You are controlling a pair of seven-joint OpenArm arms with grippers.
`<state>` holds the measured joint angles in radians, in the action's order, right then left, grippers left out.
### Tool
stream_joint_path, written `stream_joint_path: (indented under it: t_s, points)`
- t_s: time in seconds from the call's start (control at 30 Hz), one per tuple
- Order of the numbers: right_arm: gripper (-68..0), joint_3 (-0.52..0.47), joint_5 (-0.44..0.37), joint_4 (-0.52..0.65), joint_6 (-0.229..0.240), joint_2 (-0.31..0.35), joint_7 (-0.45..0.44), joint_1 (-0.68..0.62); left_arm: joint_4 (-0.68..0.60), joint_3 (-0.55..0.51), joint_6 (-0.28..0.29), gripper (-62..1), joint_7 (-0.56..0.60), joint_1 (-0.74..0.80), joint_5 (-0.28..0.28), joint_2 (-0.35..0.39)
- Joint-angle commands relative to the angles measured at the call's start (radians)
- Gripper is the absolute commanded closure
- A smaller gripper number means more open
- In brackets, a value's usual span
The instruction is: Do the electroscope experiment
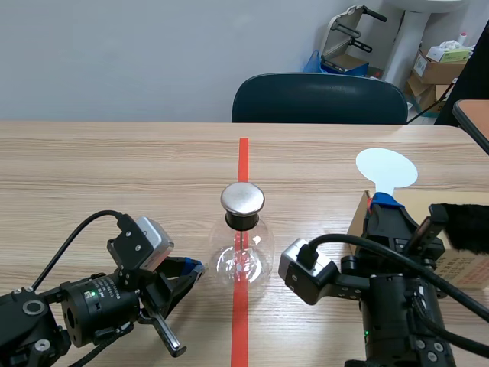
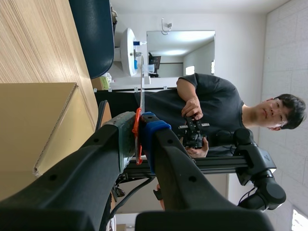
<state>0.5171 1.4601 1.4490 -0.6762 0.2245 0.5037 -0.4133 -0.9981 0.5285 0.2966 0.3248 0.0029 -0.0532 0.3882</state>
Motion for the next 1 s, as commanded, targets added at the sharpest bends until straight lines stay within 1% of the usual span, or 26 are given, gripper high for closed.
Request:
stream_joint_path:
  t_s: [0.0,0.07,0.2,0.33,0.47,0.57,0.67,0.83,0.97]
  points:
    - [-1.1,-0.008,0.001,0.011,-0.011,0.003,0.006,0.011,-0.014,-0.003,0.002,-4.0,0.014,-0.003,-0.009,-0.003]
    - [-1.1,-0.008,0.001,0.011,-0.011,0.003,-0.009,0.011,-0.014,-0.003,0.002,-4.0,0.014,-0.003,-0.009,-0.003]
    - [-1.1,-0.008,0.001,0.011,-0.011,0.003,-0.078,0.011,-0.014,-0.003,0.002,-4.0,0.014,-0.003,-0.009,-0.003]
    - [-1.1,-0.008,0.001,0.011,-0.011,0.003,-0.19,0.012,-0.014,-0.003,-0.003,-4.0,0.014,-0.003,-0.01,-0.003]
    - [-1.1,-0.008,0.001,0.011,-0.011,0.003,-0.331,0.012,-0.014,-0.003,-0.045,-4.0,0.014,-0.003,-0.01,-0.003]
    - [-1.1,-0.008,0.001,0.011,-0.011,0.003,-0.438,0.012,-0.014,-0.003,-0.048,-4.0,0.014,-0.003,-0.013,-0.003]
    - [-1.1,-0.008,0.001,0.011,-0.011,0.003,-0.524,0.012,-0.014,-0.003,-0.047,-4.0,0.014,-0.003,-0.013,-0.006]
    - [-1.1,-0.008,0.001,0.011,-0.011,0.003,-0.633,0.012,-0.014,-0.003,-0.047,-4.0,0.014,-0.003,-0.013,-0.008]
    - [-1.1,-0.008,0.001,0.011,-0.011,0.003,-0.684,0.012,-0.014,-0.003,-0.047,-4.0,0.014,-0.003,-0.013,-0.008]
